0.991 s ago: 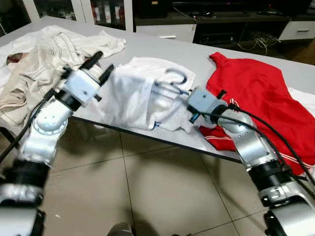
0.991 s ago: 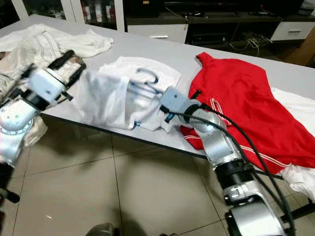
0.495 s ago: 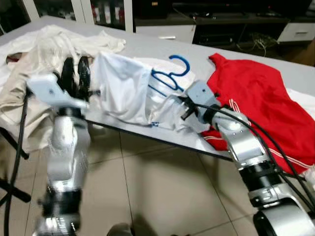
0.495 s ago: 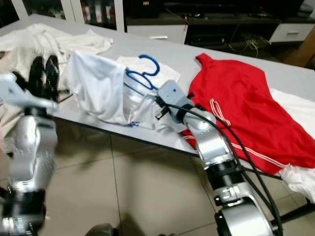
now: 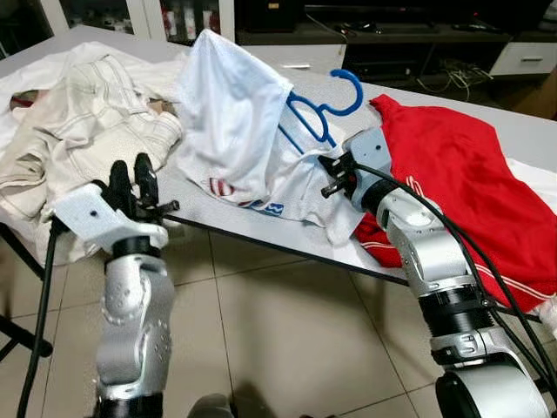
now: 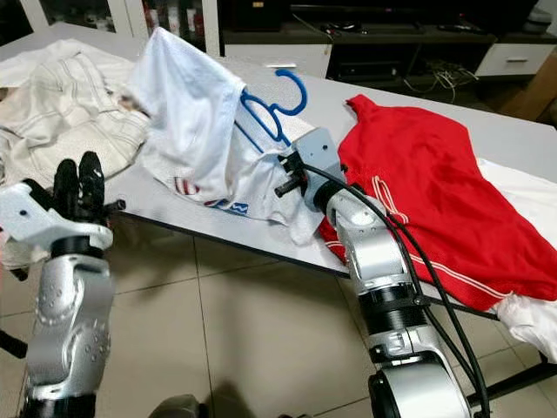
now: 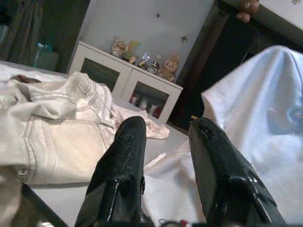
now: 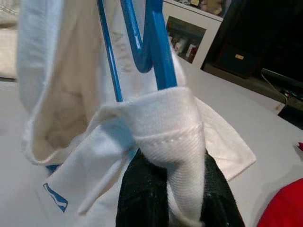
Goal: Hang hanger
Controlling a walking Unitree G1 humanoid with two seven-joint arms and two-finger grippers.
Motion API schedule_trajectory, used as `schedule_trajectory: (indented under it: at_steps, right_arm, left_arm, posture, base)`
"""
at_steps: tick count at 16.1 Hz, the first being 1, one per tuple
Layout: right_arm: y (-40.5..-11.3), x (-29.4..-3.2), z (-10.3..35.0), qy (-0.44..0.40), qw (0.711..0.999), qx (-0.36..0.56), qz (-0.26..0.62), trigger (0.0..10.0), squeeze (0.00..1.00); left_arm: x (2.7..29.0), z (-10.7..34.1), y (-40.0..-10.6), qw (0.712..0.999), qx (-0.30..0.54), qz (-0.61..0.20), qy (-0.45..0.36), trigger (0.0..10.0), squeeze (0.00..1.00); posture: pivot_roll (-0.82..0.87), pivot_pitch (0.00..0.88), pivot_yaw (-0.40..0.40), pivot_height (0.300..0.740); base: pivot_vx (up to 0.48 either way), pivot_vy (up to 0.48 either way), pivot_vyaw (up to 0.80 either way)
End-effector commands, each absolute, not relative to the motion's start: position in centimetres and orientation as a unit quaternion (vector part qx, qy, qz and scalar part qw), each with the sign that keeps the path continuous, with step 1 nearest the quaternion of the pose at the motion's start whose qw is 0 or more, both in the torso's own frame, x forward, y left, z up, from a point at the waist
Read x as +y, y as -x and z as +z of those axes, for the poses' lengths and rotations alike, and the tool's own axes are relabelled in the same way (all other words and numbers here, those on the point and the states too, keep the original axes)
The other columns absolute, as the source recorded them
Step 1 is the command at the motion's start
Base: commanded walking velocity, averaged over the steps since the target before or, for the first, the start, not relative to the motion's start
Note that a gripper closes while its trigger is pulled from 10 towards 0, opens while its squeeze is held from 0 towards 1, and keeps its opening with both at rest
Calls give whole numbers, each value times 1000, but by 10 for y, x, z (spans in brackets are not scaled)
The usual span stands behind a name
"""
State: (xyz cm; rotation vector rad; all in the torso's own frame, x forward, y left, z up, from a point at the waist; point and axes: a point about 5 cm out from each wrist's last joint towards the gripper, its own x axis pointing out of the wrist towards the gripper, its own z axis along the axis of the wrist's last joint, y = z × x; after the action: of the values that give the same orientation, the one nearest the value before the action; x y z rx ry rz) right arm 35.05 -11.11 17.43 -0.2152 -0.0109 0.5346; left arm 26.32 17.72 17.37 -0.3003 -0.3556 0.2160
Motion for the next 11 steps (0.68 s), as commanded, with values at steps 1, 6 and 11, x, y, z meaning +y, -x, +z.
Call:
schedule_trajectory:
  at_steps: [1,6,11]
  right_arm:
    - [-350,-109,186,115,957,-28,267,10000,0]
    - [-348,-106,189,111,953,-35,279,10000,0]
    - [-351,-111,197,110,956,-45,268,10000,0]
  left_arm:
    - [173,173,-263,970,-163,118,135,10000,0]
    - [167,173,-264,976,-150,97,126,10000,0]
    - [154,173,-262,984,-152,63,74,10000,0]
  posture:
    - [189,17,-66,740]
    - [199,23,-71,740]
    - [200,25,-74,740]
  base:
    - [0,0,800]
    - [0,0,796]
    - [0,0,794]
